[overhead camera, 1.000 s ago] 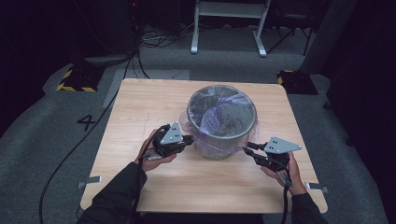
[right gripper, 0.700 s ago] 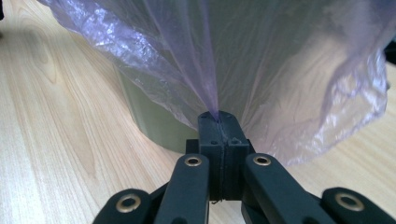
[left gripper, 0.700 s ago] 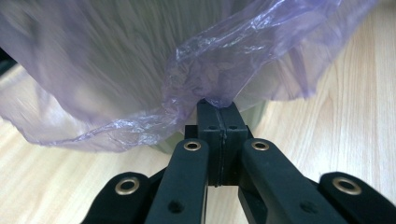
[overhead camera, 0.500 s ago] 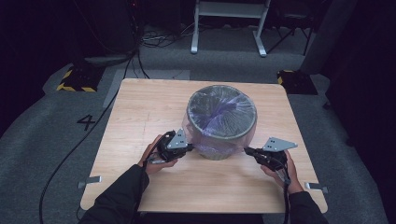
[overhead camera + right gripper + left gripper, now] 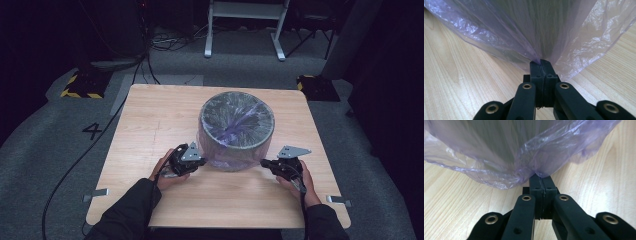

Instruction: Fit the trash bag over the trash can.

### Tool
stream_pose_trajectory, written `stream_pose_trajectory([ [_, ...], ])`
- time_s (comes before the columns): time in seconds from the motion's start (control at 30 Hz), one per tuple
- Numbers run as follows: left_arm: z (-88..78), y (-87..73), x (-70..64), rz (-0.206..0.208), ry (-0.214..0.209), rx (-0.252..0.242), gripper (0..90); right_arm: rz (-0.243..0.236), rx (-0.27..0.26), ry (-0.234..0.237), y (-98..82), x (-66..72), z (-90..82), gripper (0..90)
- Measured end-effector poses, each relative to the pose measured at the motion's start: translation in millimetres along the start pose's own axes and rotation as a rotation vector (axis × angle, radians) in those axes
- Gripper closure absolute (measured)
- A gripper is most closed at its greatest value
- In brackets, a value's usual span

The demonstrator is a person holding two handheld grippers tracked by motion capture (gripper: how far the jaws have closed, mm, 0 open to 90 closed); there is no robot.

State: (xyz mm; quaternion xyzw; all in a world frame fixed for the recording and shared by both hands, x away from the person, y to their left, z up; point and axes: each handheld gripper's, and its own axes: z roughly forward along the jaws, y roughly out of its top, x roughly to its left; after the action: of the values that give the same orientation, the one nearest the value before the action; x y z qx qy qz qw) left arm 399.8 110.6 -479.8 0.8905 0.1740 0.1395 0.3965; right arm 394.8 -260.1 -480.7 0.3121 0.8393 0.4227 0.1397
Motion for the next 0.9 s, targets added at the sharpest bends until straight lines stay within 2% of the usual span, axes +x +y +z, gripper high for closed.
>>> stream_pose_trajectory([
  [0.13,-0.6,-4.9,1.1,-0.029,0.015,-0.01,81.9,0.016,0.0,-0.016,-1.4,-2.4,2.1,87.9],
  [0.23,-5.5,-8.7,3.4,-0.058,0.012,-0.042,76.9,0.022,-0.017,-0.026,-3.2,-5.6,1.8,87.0],
  [0.4,-16.4,-12.8,0.9,-0.083,0.028,-0.06,56.3,0.041,-0.039,-0.038,-6.5,-10.8,-4.1,82.2],
  [0.47,-21.3,-14.7,-1.9,-0.096,0.055,-0.06,46.4,0.043,-0.043,-0.047,-7.8,-12.2,-7.5,79.0],
  [0.57,-29.4,-18.5,-2.6,-0.136,0.049,-0.057,30.0,0.054,-0.066,-0.049,-10.7,-14.8,-13.2,66.1],
  [0.63,-34.6,-22.6,-2.9,-0.165,0.043,-0.048,22.5,0.069,-0.068,-0.048,-12.9,-16.8,-17.0,53.7],
  [0.7,-40.1,-27.2,-6.3,-0.17,0.053,-0.042,19.5,0.089,-0.074,-0.043,-15.5,-18.2,-21.7,40.0],
  [0.73,-42.8,-29.4,-8.2,-0.176,0.039,-0.041,16.8,0.095,-0.077,-0.047,-16.5,-18.4,-24.4,32.5],
  [0.8,-48.0,-34.3,-12.2,-0.186,0.03,-0.043,15.5,0.092,-0.085,-0.052,-18.3,-17.2,-31.5,26.6],
  [0.9,-52.0,-41.9,-18.5,-0.171,0.05,-0.008,15.7,0.076,-0.105,-0.056,-20.1,-14.9,-43.3,23.0],
])
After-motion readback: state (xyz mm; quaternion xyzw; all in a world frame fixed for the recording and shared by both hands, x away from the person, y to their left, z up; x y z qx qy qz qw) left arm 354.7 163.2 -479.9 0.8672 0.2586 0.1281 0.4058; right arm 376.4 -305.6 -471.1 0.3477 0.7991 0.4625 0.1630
